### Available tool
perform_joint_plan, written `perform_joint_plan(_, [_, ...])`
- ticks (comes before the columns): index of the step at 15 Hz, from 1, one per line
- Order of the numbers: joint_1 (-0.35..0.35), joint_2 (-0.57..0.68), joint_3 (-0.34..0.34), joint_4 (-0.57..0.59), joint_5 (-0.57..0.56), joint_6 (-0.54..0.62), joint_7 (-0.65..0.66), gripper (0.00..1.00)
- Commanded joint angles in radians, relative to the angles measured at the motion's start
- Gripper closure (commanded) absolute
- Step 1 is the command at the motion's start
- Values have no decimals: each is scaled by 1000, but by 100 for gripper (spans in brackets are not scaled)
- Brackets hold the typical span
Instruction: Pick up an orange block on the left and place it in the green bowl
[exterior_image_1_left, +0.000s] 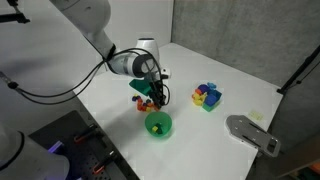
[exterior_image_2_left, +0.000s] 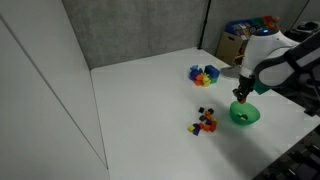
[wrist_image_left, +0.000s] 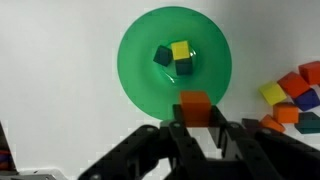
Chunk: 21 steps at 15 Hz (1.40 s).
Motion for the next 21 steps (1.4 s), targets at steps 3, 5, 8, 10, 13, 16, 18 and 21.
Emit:
perform_joint_plan(3, [-39, -105, -26, -103, -149, -32, 103, 32])
perform_joint_plan(5, [-53, -126, -14, -119, -165, -39, 109, 16])
perform_joint_plan(8, [-72, -172, 21, -135, -137, -67, 84, 0])
perform_joint_plan(10, [-92, -220, 65, -136, -93, -103, 48, 0])
perform_joint_plan(13, [-124, -292, 137, -126, 6, -163, 0, 0])
perform_joint_plan(16, [-151, -361, 205, -108, 180, -243, -110, 0])
perform_joint_plan(18, [-159, -393, 232, -88, 288, -311, -188, 0])
perform_joint_plan(21, [-165, -415, 249, -53, 358, -406, -236, 0])
